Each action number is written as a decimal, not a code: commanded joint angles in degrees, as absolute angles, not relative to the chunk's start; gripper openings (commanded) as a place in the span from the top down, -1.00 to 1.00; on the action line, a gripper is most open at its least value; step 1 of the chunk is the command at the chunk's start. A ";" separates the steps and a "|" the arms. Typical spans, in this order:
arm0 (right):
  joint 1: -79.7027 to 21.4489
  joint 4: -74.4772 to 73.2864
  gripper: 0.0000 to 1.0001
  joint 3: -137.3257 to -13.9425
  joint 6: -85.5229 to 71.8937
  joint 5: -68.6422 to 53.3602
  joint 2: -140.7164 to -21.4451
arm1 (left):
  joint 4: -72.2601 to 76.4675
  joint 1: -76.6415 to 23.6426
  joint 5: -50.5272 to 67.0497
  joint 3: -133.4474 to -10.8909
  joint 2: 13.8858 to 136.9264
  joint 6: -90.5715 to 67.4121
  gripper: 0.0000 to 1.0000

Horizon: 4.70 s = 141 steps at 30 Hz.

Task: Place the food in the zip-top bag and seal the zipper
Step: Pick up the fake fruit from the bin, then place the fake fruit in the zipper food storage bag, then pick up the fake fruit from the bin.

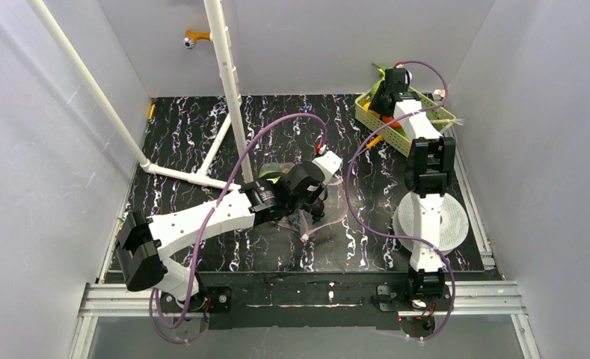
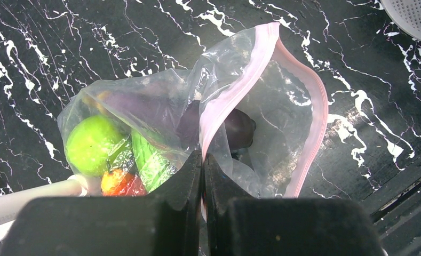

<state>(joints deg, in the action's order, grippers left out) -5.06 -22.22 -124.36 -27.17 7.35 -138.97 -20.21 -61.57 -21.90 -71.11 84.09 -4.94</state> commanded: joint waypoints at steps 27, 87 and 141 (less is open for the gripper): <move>-3.00 -27.65 0.97 -77.52 -30.89 2.98 -86.87 | -21.01 -62.70 -24.13 -73.33 82.31 -4.14 1.00; -44.21 16.07 0.38 -44.92 -39.44 3.31 -73.01 | -16.59 -62.75 -26.39 -69.67 73.98 -4.55 1.00; -41.42 -14.51 -0.97 -51.10 -23.38 41.70 -59.37 | -17.59 -62.78 -25.14 -70.36 77.07 -5.54 1.00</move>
